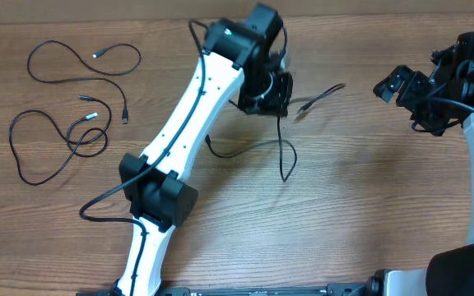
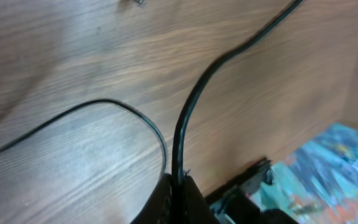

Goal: Untangle cables
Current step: 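Carry the grasped cable with the left gripper to the upper left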

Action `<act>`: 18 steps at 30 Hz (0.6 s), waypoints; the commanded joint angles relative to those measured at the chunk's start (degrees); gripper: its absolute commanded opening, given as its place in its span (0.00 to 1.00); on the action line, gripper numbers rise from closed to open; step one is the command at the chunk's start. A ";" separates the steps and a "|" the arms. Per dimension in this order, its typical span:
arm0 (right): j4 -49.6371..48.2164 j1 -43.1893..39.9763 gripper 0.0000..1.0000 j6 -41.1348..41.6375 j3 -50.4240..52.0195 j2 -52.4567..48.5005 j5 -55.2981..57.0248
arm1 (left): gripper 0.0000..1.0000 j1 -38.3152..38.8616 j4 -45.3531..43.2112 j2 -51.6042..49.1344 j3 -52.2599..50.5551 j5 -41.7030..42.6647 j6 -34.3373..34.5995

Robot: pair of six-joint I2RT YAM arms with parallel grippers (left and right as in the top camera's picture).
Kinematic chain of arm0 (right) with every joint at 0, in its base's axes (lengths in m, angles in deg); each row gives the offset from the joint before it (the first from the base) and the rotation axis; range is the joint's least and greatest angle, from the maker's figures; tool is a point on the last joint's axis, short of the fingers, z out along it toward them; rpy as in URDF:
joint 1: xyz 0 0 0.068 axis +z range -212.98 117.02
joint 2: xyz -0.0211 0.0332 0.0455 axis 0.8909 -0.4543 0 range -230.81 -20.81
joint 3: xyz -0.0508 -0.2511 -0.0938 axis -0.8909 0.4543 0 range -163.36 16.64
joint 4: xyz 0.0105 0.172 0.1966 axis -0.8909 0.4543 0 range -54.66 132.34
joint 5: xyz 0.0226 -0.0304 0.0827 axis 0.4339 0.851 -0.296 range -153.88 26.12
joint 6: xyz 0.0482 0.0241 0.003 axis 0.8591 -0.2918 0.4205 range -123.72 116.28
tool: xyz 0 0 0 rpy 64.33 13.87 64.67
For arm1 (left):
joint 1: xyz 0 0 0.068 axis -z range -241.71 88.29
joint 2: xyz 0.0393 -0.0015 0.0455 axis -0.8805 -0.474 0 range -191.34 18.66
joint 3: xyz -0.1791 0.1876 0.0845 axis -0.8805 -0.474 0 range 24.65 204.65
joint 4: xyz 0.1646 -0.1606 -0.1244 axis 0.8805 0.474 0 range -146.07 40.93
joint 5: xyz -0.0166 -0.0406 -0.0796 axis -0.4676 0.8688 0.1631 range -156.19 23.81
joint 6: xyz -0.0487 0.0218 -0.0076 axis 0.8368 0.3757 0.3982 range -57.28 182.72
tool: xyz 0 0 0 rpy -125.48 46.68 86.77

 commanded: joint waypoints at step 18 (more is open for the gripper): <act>-0.24 -0.09 1.00 0.02 0.09 -0.09 0.24 | 0.04 -11.74 1.95 4.66 36.39 1.03 -3.61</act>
